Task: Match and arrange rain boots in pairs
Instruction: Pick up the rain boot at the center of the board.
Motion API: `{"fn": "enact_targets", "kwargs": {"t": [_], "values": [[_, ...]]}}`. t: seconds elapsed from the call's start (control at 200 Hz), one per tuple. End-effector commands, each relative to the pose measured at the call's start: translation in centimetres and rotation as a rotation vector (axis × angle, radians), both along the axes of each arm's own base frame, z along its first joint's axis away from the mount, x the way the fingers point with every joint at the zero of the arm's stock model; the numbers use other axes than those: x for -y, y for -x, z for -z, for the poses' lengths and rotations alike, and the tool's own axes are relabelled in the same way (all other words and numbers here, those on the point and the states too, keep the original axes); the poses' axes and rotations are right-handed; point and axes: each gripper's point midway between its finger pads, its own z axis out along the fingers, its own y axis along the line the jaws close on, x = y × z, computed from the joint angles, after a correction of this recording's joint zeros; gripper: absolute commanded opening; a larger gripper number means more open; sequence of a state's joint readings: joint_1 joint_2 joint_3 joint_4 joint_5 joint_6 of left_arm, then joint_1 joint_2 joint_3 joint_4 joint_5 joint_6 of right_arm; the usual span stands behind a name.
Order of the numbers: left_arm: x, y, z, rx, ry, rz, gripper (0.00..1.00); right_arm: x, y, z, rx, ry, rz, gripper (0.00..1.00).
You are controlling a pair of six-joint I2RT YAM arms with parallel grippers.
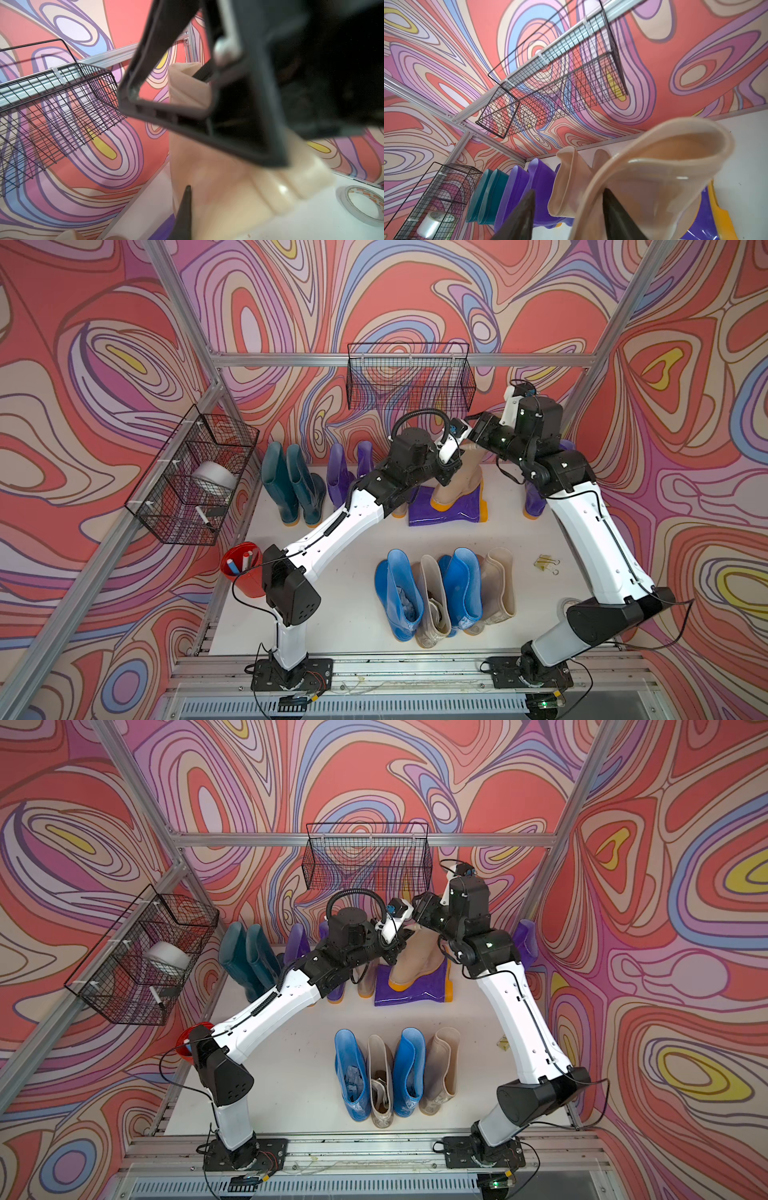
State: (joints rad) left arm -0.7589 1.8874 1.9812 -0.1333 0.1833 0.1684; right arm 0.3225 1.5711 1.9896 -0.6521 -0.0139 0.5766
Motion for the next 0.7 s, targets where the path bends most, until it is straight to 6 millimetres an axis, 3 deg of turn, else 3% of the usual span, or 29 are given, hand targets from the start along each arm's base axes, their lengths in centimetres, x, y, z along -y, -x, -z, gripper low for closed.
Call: {"fn": "enact_targets", "kwargs": {"t": [0.0,0.2,0.346,0.506,0.696], "values": [[-0.1,-1.5,-0.9,0.017,0.037,-0.037,0.0,2.3,3.7,-6.8,0.19,-0.029,0.036,0.58],[0.3,-2.1,-0.4,-0.001,0.041,-0.047,0.0,5.1,5.0,-7.4,0.207,-0.004,0.107,0.65],[0.5,-2.5,-0.4,-0.016,0.056,-0.052,0.0,6.0,4.8,-5.9,0.161,0.026,0.128,0.65],[0.3,-3.0,-0.7,-0.018,0.066,-0.085,0.0,8.1,4.8,-2.6,0.073,0.064,0.188,0.65],[-0.6,-4.2,-1.9,-0.013,0.076,-0.171,0.0,10.6,4.0,3.9,-0.092,0.071,0.222,0.64]]}}
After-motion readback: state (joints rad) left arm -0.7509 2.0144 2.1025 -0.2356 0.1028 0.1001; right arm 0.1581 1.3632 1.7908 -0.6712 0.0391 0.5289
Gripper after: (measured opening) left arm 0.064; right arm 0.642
